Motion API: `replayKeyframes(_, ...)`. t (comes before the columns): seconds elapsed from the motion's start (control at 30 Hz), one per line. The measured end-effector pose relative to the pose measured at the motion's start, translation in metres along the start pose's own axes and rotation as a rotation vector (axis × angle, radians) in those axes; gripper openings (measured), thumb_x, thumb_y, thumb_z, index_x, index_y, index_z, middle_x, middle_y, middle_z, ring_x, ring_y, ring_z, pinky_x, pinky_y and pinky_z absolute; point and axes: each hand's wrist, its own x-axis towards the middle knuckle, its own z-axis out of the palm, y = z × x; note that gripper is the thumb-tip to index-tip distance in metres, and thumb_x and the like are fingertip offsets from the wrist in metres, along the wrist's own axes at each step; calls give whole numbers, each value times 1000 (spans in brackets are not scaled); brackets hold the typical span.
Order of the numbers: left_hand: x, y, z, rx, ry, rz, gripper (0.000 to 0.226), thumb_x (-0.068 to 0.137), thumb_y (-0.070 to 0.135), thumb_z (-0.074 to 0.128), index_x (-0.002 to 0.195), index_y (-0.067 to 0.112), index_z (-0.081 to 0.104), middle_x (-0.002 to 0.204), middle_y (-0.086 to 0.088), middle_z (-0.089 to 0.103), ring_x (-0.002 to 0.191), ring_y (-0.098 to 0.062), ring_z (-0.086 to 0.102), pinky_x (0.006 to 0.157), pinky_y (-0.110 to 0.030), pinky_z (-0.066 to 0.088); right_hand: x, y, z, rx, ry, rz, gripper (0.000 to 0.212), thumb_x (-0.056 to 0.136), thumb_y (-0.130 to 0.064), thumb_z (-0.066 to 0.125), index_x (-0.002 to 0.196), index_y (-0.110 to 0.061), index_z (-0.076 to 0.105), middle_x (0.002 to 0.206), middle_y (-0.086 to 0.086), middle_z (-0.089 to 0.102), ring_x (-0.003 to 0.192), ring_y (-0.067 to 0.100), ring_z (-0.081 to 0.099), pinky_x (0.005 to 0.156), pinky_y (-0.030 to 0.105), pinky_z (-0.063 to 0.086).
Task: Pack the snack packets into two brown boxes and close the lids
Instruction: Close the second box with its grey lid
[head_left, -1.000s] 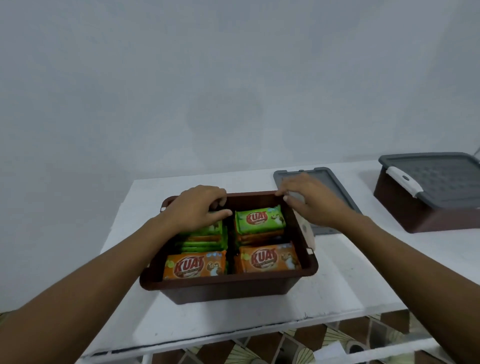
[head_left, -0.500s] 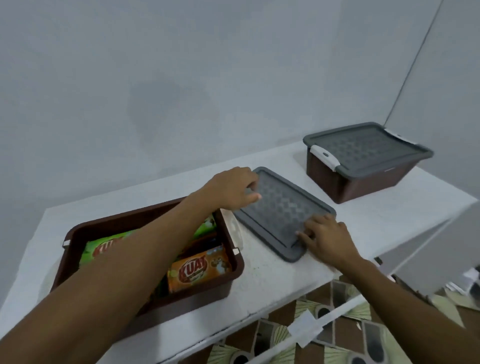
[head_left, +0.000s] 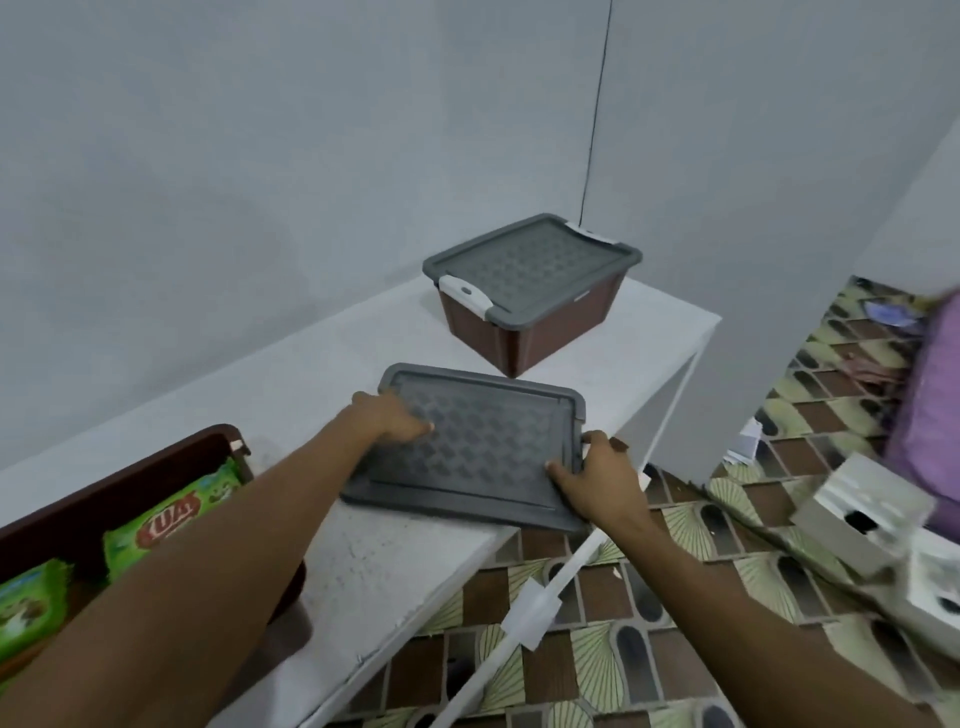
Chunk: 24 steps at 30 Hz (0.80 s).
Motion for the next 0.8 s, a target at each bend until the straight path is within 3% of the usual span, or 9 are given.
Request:
replayKeyframes(0.17,-14,-19,-27,-53,298,-33,94,83,67,54,151,13,20,148,-23,23,134,-41,33,106,-48,35,0,-15,-2,82,-13,16,51,89,-52,56,122,-13,49,93,8,67,83,24,64,71,36,53)
replayKeyframes(0.27,-38,-36,-48,-11,445,-6,87,85,65,53,148,13,26,143,-21,26,127,-38,39,97,-47,41,-4,-38,0,140,-63,-23,39,94,-43,54,119,-12,51,91,5,65,73,15,59,55,26,45)
replayKeyframes(0.33,-51,-52,-57,-31,483,-31,88,85,65,53,148,10,25,144,-20,25,127,-38,40,95,-46,43,-7,-52,5,211,-75,-59,34,96,-37,55,118,-12,53,90,5,64,71,12,58,57,26,48)
replayKeyframes(0.43,-80,-98,-58,-33,508,-119,91,86,67,50,149,7,22,145,-21,32,127,-38,43,94,-45,44,-15,-87,21,296,-103,-106,33,95,-33,56,120,-11,59,110,9,67,88,19,62,79,35,53)
replayKeyframes(0.53,-120,-151,-53,60,576,-236,80,88,70,42,143,12,36,134,-15,49,116,-33,53,83,-40,45,-27,-128,38,346,-162,-178,30,94,-30,58,118,-14,61,114,6,64,93,20,62,74,30,50)
replayKeyframes(0.67,-173,-221,-38,53,661,-398,73,90,72,31,129,12,48,116,-12,62,102,-30,60,77,-38,46,-50,-180,56,375,-242,-335,22,93,-29,58,113,-18,62,101,0,67,83,10,62,62,24,48)
replayKeyframes(0.8,-212,-271,-5,18,712,-487,65,90,65,41,127,13,48,110,-11,64,101,-31,60,75,-37,45,-68,-219,75,360,-278,-487,18,90,-28,61,105,-19,63,86,-1,61,77,15,58,63,25,44)
